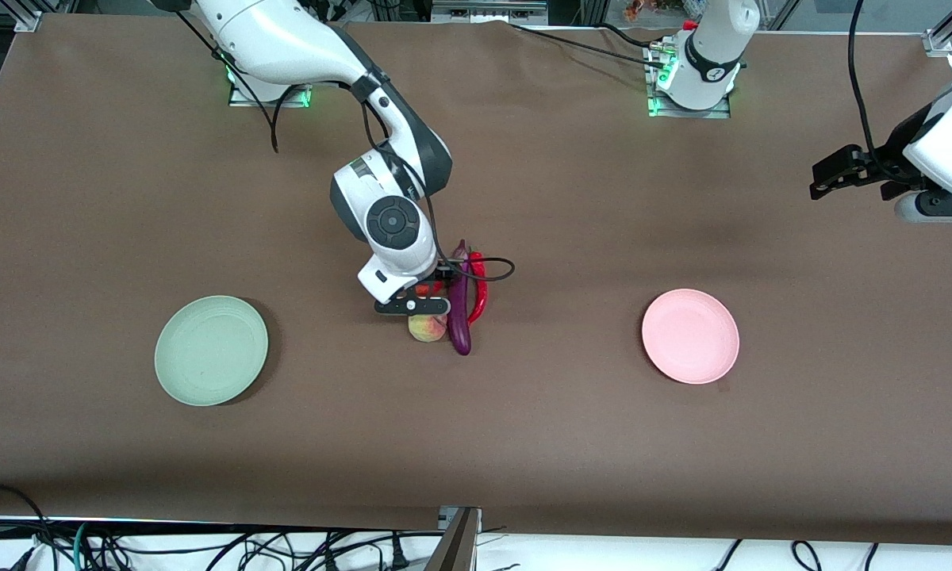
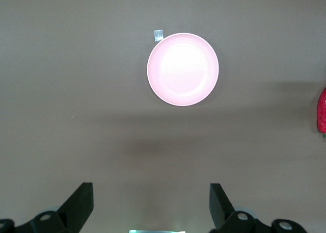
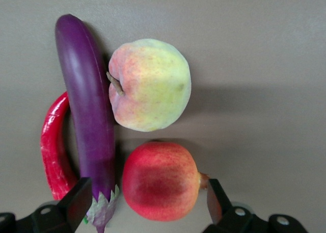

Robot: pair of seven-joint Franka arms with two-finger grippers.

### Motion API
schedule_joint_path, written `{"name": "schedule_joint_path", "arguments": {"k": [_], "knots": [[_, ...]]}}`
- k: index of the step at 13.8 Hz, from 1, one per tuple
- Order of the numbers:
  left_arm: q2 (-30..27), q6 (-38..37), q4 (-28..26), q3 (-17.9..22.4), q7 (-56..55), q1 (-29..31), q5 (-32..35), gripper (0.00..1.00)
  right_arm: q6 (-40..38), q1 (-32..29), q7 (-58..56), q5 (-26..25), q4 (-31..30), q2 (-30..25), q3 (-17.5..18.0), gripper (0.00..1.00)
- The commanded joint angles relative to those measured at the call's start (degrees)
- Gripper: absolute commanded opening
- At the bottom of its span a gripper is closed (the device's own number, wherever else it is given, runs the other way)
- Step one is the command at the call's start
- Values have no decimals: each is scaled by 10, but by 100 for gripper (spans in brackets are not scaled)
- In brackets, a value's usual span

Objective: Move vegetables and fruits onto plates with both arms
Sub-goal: 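Close the right gripper around the red pomegranate, then carry the pomegranate with the right gripper over the green plate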

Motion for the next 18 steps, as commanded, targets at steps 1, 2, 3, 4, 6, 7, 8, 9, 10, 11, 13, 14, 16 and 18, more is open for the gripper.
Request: {"name": "schedule_joint_path", "arguments": {"k": [1,2,3,4,6,7,8,9,10,11,13,14,16,18], "knots": [[7,-4,17,1,-3,-1,-11,100,5,2,5,2,3,10,-2,100],[7,-4,17,1,-3,-1,-11,100,6,1,5,0,3,12,-2,100],[7,-4,17,1,-3,-1,-11,100,6,1,4,-1,3,17,-2,100],[7,-4,17,1,-3,-1,-11,100,10,2,4,-1,2,18,-2,100],[7,-4,17,1,-4,-1,-12,100,12,2,2,-2,2,24,-2,100],[7,-4,17,1,-4,-1,-12,100,14,1,1,-2,2,26,-2,100],[7,-4,17,1,-4,-1,-12,100,17,2,0,-2,2,28,-2,100],[7,-4,17,1,-4,-1,-11,100,17,2,0,-2,2,31,-2,100],[7,-4,17,1,-3,-1,-12,100,17,3,-1,-2,2,32,-2,100],[7,-4,17,1,-4,-1,-11,100,17,3,-1,-2,2,34,-2,99],[7,-4,17,1,-4,-1,-11,100,17,3,-5,-2,2,35,-2,82],[7,-4,17,1,-4,-1,-11,100,17,3,-4,-2,2,35,-2,65],[7,-4,17,1,-4,-1,-11,100,17,3,-5,-2,2,34,-2,43],[7,-4,17,1,-4,-1,-11,100,13,1,-6,-2,5,30,-2,40]]}}
